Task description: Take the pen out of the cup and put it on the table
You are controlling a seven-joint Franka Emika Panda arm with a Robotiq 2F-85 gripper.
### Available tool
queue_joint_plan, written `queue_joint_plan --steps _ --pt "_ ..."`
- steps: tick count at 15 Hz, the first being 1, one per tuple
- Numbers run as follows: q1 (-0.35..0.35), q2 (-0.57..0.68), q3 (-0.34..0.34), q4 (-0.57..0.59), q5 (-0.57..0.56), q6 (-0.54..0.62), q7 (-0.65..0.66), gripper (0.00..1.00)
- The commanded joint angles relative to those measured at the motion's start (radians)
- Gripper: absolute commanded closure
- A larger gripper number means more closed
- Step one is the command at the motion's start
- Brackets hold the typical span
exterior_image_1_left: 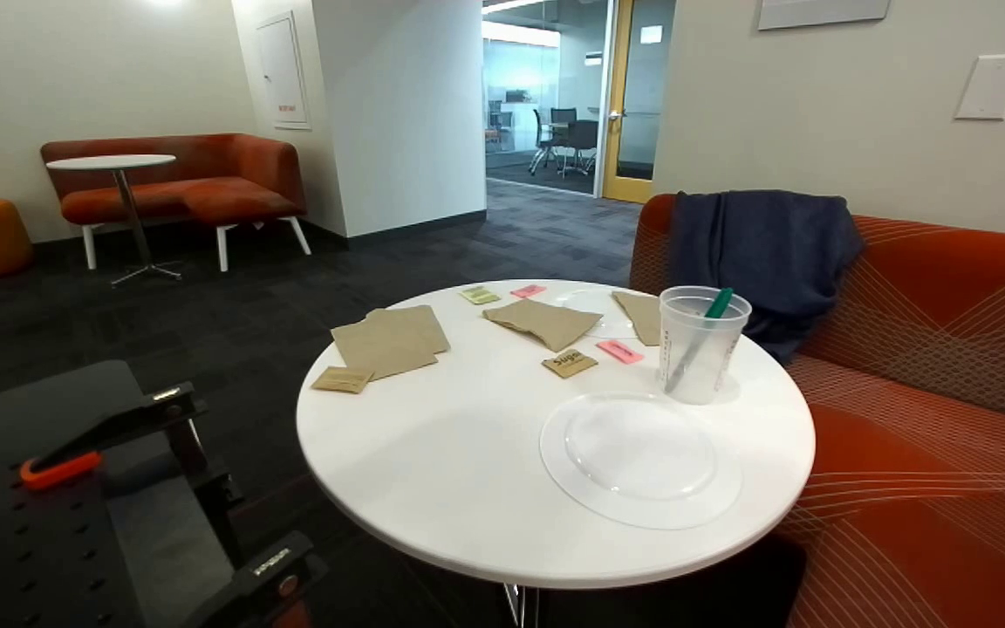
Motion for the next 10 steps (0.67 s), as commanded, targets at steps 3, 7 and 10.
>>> queue_joint_plan --steps 3,7,10 --pt "-0.017 0.035 0.006 -0.043 0.027 0.125 -0.005 0.00" --pt "-0.011 0.079 0.012 -0.035 0.039 0.177 -0.007 0.00" --pt "-0.007 0.127 0.022 -0.009 0.044 0.213 -0.002 0.00"
